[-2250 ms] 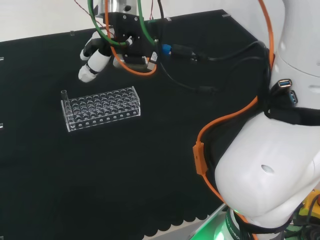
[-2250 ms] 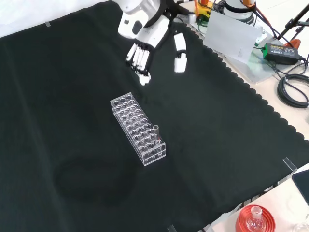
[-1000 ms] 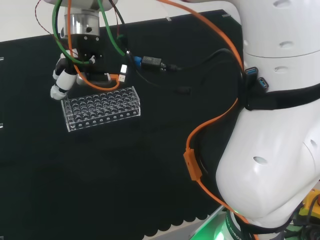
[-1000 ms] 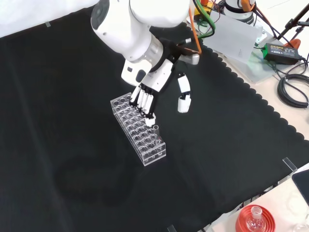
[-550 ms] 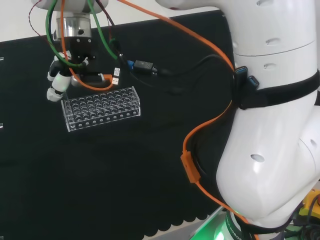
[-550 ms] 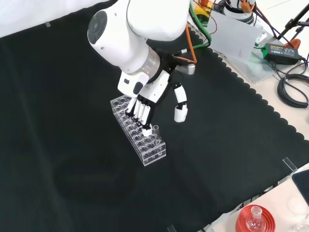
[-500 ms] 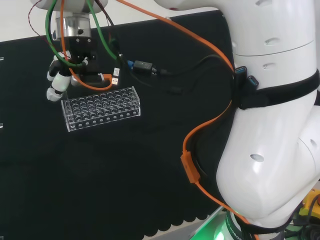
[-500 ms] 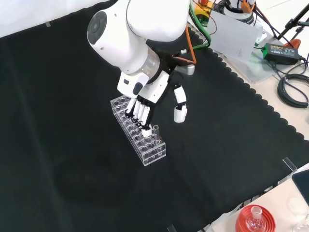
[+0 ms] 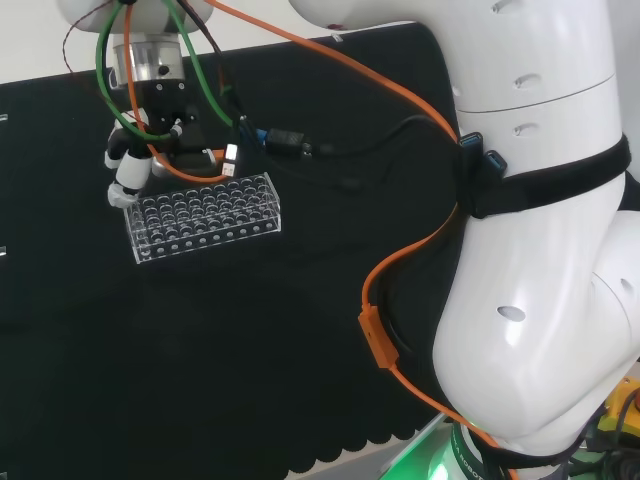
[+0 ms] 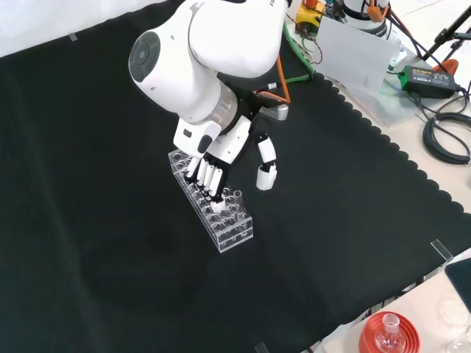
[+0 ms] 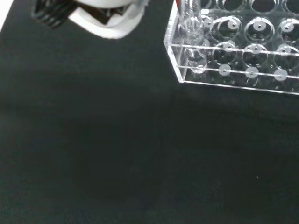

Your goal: Pick up the test tube.

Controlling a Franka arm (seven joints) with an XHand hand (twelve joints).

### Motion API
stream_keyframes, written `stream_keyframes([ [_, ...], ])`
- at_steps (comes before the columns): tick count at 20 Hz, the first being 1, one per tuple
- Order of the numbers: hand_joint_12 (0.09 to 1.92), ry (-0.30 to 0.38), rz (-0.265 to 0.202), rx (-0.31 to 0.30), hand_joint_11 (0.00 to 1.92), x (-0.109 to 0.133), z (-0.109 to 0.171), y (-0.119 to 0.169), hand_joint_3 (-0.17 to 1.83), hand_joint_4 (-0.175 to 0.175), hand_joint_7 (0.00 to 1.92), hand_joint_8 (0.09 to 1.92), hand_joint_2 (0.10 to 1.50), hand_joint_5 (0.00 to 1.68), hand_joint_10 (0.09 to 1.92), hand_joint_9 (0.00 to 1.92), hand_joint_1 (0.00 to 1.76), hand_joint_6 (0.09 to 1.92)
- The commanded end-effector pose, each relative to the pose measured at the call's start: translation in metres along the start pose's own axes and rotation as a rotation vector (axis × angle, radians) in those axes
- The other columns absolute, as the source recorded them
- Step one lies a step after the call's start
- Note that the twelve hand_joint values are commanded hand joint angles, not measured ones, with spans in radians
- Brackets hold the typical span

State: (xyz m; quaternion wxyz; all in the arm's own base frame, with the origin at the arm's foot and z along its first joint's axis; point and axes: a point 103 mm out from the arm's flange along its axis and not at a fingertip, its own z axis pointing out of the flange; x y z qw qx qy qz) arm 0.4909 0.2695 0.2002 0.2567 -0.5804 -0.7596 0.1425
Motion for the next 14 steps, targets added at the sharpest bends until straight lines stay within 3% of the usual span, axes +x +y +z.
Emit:
stream_keyframes([
  [1, 1.58, 0.01, 0.015, 0.012, 0.0, -0.01, 0.01, 0.0, 0.56, -0.011, 0.4, 0.83, 0.6, 0.31, 0.93, 0.34, 1.0, 0.56],
  [14, 1.56, 0.075, 0.01, -0.012, 0.09, 0.009, 0.024, 0.011, 0.66, -0.049, 0.63, 0.79, 0.55, 0.4, 0.89, 0.47, 1.06, 0.8],
])
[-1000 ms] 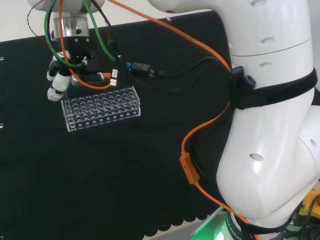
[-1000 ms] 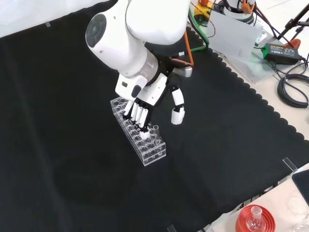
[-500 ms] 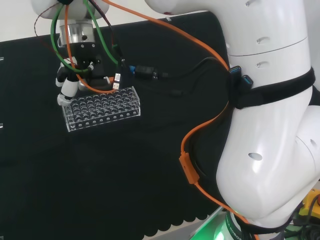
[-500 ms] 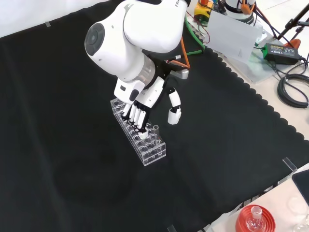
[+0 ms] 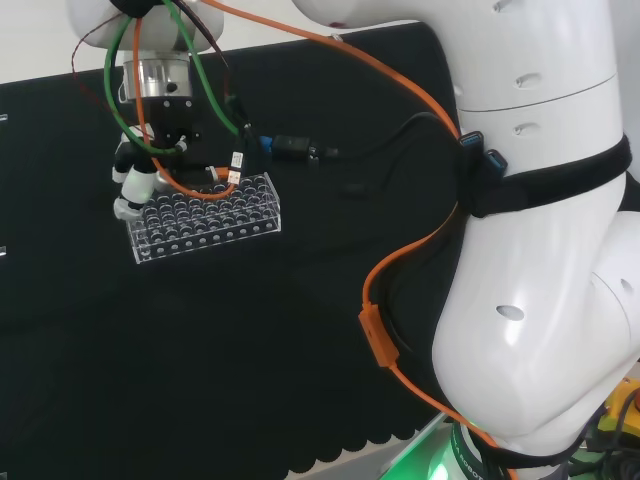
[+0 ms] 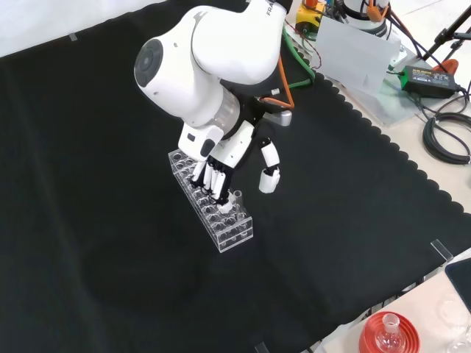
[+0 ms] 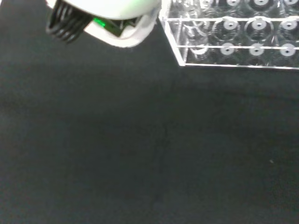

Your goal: Pick up the test tube.

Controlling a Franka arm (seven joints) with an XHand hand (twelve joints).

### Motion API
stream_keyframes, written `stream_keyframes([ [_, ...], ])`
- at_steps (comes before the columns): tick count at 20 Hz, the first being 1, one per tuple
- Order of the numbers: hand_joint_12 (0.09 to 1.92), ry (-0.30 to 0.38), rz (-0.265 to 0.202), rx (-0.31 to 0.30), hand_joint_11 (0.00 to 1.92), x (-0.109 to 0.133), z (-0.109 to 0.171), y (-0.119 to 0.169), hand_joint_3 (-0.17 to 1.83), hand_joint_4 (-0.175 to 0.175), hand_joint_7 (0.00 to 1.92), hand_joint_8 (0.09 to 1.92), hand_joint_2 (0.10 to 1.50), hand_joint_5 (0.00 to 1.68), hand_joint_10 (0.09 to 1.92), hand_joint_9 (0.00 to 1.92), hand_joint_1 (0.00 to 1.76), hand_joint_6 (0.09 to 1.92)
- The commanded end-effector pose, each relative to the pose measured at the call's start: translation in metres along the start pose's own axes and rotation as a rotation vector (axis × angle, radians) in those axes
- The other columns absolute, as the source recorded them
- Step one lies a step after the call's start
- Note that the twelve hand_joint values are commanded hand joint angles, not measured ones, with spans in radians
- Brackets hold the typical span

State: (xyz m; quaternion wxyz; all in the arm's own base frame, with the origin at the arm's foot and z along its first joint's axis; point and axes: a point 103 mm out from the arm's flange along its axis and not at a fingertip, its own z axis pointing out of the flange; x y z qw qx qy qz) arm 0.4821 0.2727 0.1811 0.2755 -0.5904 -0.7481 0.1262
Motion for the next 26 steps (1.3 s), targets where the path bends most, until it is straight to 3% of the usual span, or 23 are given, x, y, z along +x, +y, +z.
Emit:
stream_keyframes([
  [1, 1.56, 0.022, -0.005, -0.01, 0.1, 0.009, 0.004, 0.009, 0.66, -0.051, 0.64, 0.79, 0.55, 0.41, 0.88, 0.48, 1.06, 0.81],
  [12, 1.52, 0.009, 0.015, -0.032, 0.21, 0.004, 0.002, 0.014, 0.68, -0.088, 0.82, 0.75, 0.54, 0.59, 0.82, 0.63, 1.12, 0.9],
  [26, 1.5, 0.015, 0.017, -0.047, 0.28, -0.002, -0.001, 0.015, 0.71, -0.1, 0.92, 0.73, 0.56, 0.71, 0.79, 0.73, 1.15, 0.92],
])
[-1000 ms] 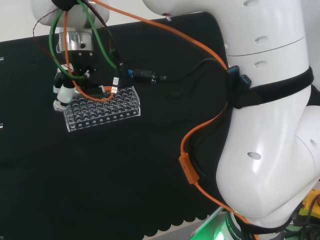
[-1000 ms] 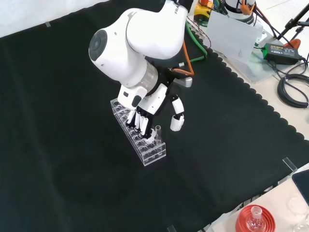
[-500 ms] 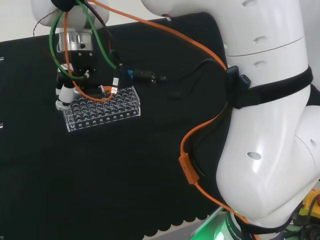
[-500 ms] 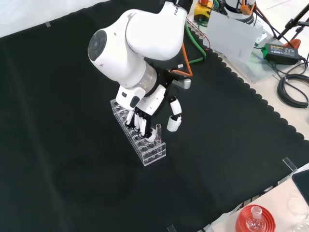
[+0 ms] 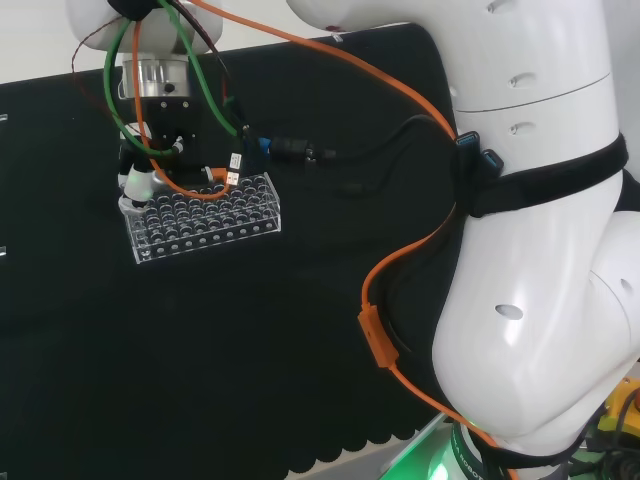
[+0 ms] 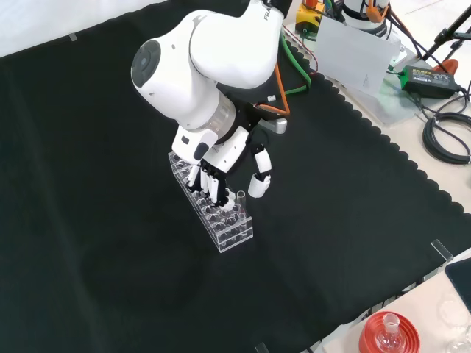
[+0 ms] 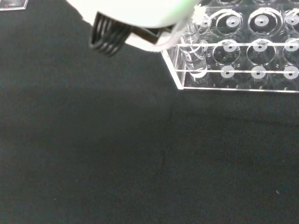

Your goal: Pick up the test tube.

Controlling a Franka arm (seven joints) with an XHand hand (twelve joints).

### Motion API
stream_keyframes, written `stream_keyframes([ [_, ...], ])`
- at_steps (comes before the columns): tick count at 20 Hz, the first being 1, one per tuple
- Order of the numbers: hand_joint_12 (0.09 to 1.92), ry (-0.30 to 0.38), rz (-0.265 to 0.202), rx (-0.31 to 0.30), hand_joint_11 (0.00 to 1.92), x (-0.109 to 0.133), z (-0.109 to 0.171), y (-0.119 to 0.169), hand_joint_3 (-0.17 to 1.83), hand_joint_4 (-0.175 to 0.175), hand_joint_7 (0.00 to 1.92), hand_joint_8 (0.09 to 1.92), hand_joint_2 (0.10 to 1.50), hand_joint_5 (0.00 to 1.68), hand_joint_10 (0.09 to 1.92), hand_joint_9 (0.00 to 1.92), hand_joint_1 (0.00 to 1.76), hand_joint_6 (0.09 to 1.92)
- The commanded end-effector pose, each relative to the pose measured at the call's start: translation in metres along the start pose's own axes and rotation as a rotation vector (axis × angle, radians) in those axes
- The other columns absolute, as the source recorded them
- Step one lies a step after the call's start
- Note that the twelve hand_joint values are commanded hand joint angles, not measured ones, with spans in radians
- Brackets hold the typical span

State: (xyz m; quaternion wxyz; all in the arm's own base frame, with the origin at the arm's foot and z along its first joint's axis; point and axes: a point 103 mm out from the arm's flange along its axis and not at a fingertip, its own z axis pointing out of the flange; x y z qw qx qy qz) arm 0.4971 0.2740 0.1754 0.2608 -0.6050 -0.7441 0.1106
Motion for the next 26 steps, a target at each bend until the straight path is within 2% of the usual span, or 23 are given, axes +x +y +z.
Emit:
stream_keyframes([
  [1, 1.5, 0.014, -0.006, 0.002, 0.28, 0.0011, 0.003, -0.0004, 0.71, -0.101, 0.93, 0.73, 0.55, 0.71, 0.78, 0.73, 1.15, 0.92],
  [11, 1.48, 0.015, -0.007, -0.005, 0.32, 0.0058, 0.0051, 0.0016, 0.71, -0.108, 0.97, 0.73, 0.55, 0.74, 0.77, 0.78, 1.14, 0.91],
  [19, 1.44, -0.013, 0.0, -0.028, 0.4, 0.0069, 0.0031, 0.002, 0.68, -0.155, 1.17, 0.61, 0.56, 0.97, 0.68, 0.91, 1.15, 0.76],
  [21, 1.43, -0.017, 0.0, -0.033, 0.43, 0.0074, 0.0026, 0.0021, 0.49, -0.101, 1.23, 0.57, 0.73, 1.12, 0.66, 0.94, 1.16, 0.71],
  [22, 1.43, -0.018, 0.0, -0.035, 0.44, 0.0077, 0.0023, 0.0022, 0.39, -0.085, 1.26, 0.55, 0.79, 1.17, 0.65, 0.96, 1.16, 0.67],
  [24, 1.41, -0.023, -0.001, -0.04, 0.46, 0.0086, 0.0017, 0.0027, 0.3, -0.091, 1.3, 0.52, 0.85, 1.23, 0.64, 0.99, 1.17, 0.61],
  [26, 1.4, -0.032, -0.003, -0.044, 0.49, 0.0095, 0.0009, 0.0032, 0.29, -0.109, 1.34, 0.49, 0.85, 1.26, 0.61, 1.02, 1.18, 0.56],
])
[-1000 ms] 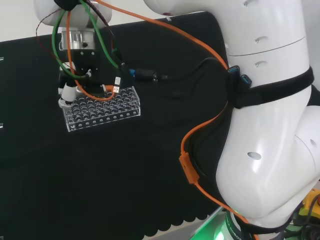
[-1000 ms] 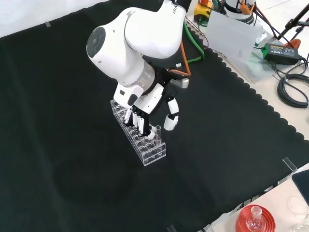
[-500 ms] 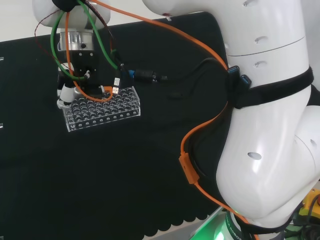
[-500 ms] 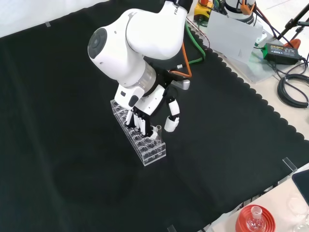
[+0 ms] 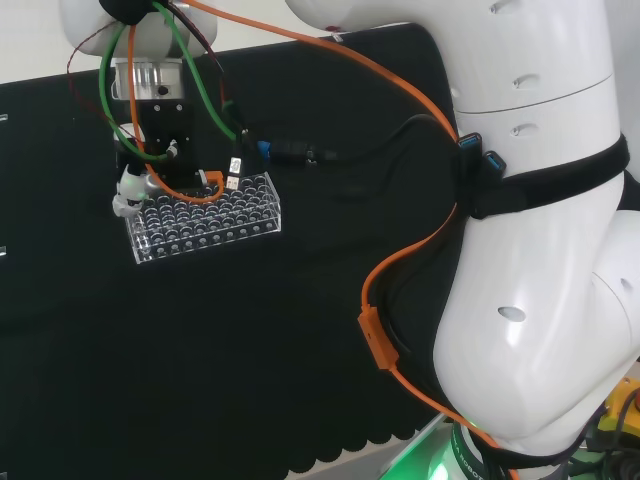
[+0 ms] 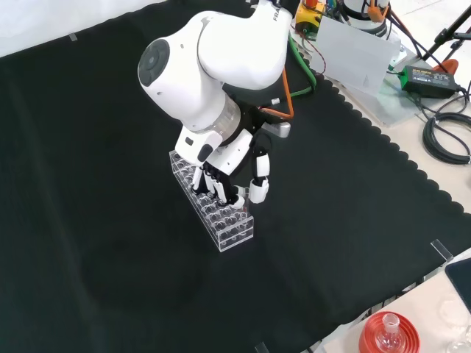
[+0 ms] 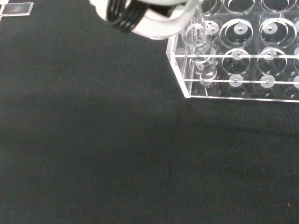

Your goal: Pick up the test tube.

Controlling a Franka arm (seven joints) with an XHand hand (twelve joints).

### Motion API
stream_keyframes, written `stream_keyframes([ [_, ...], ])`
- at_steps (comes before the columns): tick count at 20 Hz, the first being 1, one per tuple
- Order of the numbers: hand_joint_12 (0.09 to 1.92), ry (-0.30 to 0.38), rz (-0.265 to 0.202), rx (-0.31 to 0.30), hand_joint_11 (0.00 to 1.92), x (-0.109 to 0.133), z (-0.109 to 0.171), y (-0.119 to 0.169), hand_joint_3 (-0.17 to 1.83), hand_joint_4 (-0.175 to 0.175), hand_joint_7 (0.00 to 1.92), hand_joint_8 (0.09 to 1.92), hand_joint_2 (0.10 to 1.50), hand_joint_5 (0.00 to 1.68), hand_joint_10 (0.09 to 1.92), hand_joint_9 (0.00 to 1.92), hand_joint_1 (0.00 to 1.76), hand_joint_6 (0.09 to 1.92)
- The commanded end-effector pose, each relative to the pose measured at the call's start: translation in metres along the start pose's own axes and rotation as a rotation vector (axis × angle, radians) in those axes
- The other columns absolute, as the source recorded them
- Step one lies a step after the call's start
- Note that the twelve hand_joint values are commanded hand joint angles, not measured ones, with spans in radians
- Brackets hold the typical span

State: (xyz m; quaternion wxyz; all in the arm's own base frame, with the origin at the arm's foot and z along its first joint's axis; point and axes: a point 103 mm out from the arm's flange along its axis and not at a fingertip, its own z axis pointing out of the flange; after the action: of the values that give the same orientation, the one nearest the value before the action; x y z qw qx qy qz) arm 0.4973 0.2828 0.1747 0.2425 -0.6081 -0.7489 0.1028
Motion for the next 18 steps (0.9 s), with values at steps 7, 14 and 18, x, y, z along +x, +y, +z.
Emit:
stream_keyframes([
  [7, 1.36, -0.031, -0.003, -0.034, 0.56, 0.004, -0.006, 0.003, 0.58, -0.075, 1.5, 0.3, 0.67, 1.27, 0.55, 1.12, 1.3, 0.57],
  [14, 1.34, -0.046, -0.007, -0.061, 0.6, 0.006, -0.014, 0.004, 0.73, -0.105, 1.55, 0.29, 0.57, 1.28, 0.53, 1.19, 1.32, 0.59],
  [18, 1.33, -0.049, -0.012, -0.064, 0.61, 0.007, -0.016, 0.004, 0.76, -0.108, 1.55, 0.3, 0.56, 1.29, 0.52, 1.2, 1.32, 0.59],
])
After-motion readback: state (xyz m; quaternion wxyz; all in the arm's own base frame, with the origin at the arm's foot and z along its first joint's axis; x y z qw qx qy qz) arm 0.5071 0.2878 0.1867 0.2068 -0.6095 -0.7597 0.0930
